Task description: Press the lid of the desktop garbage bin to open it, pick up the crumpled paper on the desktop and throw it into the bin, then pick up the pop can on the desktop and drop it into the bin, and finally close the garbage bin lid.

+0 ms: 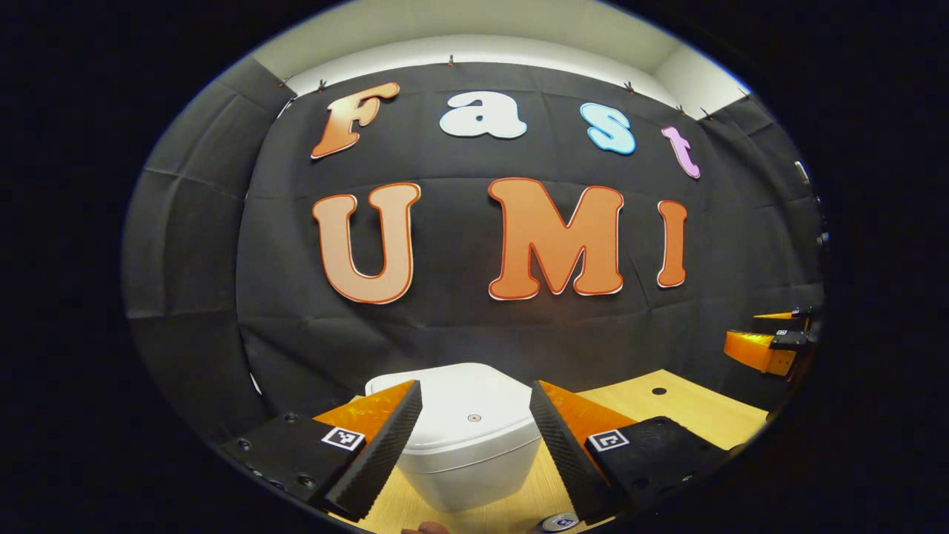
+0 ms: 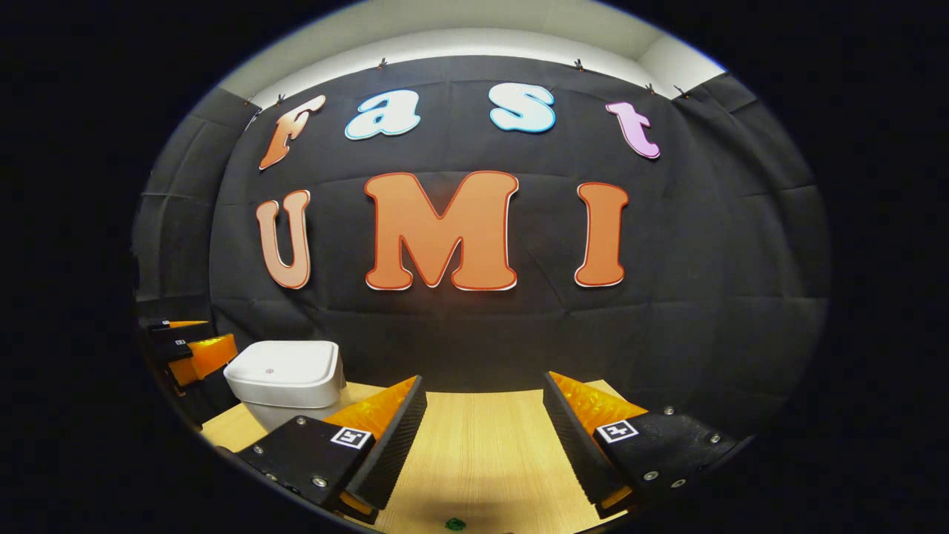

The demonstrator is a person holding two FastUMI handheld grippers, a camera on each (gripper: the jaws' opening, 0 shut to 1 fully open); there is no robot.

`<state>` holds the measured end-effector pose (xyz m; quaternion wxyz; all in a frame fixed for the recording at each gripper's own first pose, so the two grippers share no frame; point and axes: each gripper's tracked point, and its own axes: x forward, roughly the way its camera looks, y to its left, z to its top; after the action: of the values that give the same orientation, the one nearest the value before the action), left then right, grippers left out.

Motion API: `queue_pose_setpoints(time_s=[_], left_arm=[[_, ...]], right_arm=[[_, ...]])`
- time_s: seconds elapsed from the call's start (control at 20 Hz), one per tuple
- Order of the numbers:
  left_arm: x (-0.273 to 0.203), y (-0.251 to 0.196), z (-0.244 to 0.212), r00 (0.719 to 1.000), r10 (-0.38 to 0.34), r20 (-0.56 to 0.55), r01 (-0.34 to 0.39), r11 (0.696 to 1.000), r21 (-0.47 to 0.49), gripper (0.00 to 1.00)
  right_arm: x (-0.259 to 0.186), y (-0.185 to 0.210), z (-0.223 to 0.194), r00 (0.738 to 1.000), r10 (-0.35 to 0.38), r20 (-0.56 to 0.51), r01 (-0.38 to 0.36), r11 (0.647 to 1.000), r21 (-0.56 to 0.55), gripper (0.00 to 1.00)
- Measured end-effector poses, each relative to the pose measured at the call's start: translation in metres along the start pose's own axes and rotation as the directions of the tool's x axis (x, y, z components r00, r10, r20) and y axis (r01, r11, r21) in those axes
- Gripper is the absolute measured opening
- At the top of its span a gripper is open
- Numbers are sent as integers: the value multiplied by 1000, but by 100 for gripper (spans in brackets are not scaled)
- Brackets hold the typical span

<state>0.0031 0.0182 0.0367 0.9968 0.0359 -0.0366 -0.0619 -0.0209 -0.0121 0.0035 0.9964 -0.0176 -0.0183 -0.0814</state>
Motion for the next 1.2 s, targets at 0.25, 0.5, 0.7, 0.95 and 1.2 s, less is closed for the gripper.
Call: queue_pose_setpoints(time_s=[0.25, 0.5, 0.7, 0.95, 1.2], left_arm=[[-7, 35, -13, 996, 83, -37, -84, 996, -26, 94], [-18, 52, -6, 993, 116, -38, -118, 990, -71, 93], [-20, 61, -5, 992, 119, -40, -123, 987, -107, 93], [-22, 67, 0, 991, 126, -41, -129, 989, -78, 93], [-19, 55, -1, 994, 89, -61, -95, 990, -101, 93]], right_arm=[[4, 9, 3, 1000, 26, -6, -26, 1000, 1, 94], [1, 21, 3, 998, 67, -16, -66, 997, 26, 94], [-4, 18, 9, 998, 64, -3, -64, 998, 18, 94], [-13, 7, 12, 999, 41, 6, -41, 999, 3, 94], [-19, -5, 15, 1000, 17, 10, -17, 1000, 13, 94]])
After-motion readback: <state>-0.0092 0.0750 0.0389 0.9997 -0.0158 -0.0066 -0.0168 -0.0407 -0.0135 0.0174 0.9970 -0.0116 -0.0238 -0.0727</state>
